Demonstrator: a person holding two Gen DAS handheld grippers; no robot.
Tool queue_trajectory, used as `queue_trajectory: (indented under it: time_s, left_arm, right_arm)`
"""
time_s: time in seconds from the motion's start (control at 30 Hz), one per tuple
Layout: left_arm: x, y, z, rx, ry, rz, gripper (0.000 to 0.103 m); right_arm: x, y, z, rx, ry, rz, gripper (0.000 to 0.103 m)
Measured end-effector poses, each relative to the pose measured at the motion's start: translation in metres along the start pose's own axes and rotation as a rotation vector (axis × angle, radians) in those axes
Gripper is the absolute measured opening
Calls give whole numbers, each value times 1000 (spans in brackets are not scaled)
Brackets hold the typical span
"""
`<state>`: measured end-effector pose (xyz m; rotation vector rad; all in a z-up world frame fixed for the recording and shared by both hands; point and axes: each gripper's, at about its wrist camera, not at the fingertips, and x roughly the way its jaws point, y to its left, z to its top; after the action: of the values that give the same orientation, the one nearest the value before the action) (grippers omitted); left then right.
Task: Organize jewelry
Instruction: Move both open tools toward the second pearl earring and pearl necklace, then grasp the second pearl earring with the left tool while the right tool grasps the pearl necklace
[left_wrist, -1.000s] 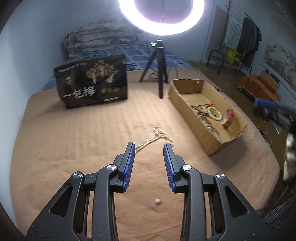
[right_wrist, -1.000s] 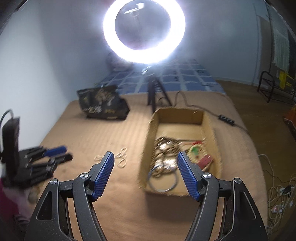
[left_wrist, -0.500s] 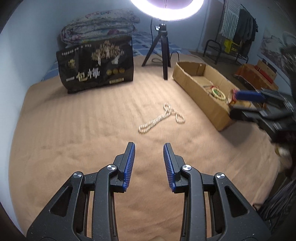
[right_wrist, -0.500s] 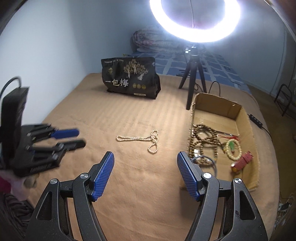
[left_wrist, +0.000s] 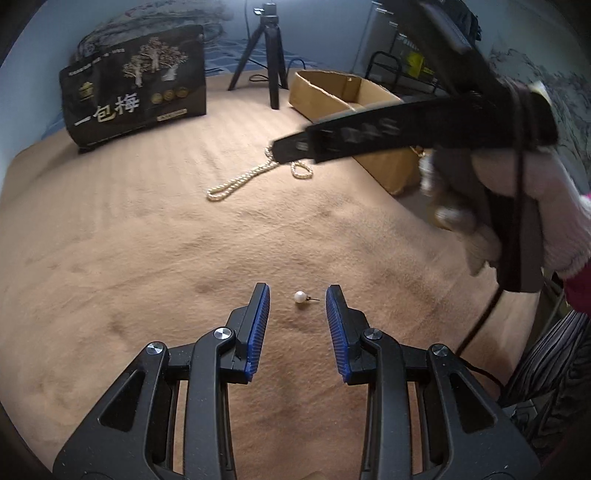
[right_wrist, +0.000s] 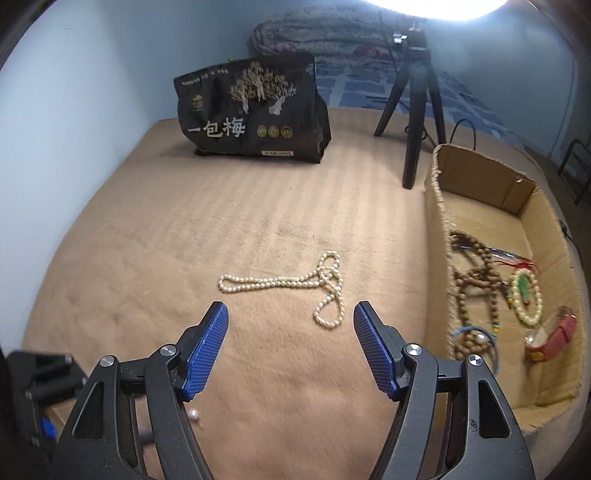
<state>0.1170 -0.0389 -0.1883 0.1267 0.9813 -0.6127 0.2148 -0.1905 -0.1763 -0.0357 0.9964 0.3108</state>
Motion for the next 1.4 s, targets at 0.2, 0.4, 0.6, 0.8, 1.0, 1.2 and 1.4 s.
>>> queue_trajectory:
  time_s: [0.2,0.4,0.6,0.8,1.0,1.2,1.4]
  left_arm:
    - [9,-1,-4,19,9,4,31]
    - [13,2,-8,12,12,2,31]
    - [14,4,-8,13,10,3,31]
    - [19,4,-6,19,10,10,31]
    - [25,2,-5,35,18,19,31]
    - [30,-1,-4,47,16,24,31]
    - [34,-4,-4,60,10,31,31]
  right_arm:
    - [25,6,10,-7,34,-8,70]
    - [50,17,15,-41,100,11,70]
    - [60,27,15,-88,103,-16,73]
    - [71,28,16,-125,110,-103,80]
    - [75,10,19,-81,127,-124,82]
    - [74,-1,16,-41,139,-92,82]
    - [74,3,15,-68,135,-70,74]
